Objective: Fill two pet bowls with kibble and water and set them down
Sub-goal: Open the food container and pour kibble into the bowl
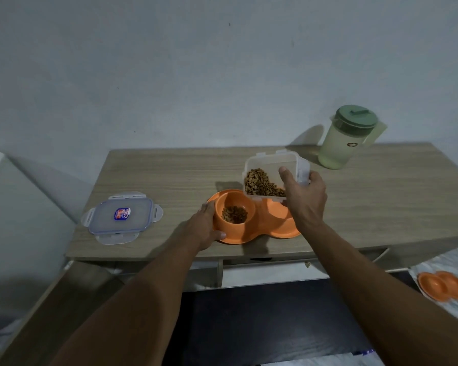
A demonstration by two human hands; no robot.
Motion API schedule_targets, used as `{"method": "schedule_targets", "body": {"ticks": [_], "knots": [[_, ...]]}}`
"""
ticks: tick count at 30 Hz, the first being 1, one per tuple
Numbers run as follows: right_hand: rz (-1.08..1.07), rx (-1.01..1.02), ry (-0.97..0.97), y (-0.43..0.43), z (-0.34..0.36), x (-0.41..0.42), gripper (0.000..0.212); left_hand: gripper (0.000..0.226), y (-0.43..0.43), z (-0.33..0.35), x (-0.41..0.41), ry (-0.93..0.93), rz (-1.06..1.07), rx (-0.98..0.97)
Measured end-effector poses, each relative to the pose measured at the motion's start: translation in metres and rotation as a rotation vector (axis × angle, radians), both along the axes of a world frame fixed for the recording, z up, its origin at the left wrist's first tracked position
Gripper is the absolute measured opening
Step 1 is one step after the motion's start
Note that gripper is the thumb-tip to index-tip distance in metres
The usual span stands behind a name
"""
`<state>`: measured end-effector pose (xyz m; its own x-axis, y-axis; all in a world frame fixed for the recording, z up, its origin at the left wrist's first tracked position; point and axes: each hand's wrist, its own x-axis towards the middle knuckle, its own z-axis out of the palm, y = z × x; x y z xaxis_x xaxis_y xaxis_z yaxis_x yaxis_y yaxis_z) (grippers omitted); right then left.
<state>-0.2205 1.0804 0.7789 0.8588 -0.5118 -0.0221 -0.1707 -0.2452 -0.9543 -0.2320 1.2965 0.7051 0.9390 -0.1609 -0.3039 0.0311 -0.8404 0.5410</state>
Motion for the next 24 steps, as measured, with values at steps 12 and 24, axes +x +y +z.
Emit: {"method": "schedule_targets", "body": {"ticks": [12, 24], "knots": [[0.01, -0.036, -0.001, 0.0025, 0.0035, -0.0049, 0.046, 0.094, -0.0006, -0.0017, 0.0014, -0.01, 0.0, 0.01], [0.027, -0.056, 0.02, 0.0029, -0.0019, -0.0021, 0.053, 0.093, -0.0001, -0.003, 0.0006, -0.02, 0.005, 0.01]]}}
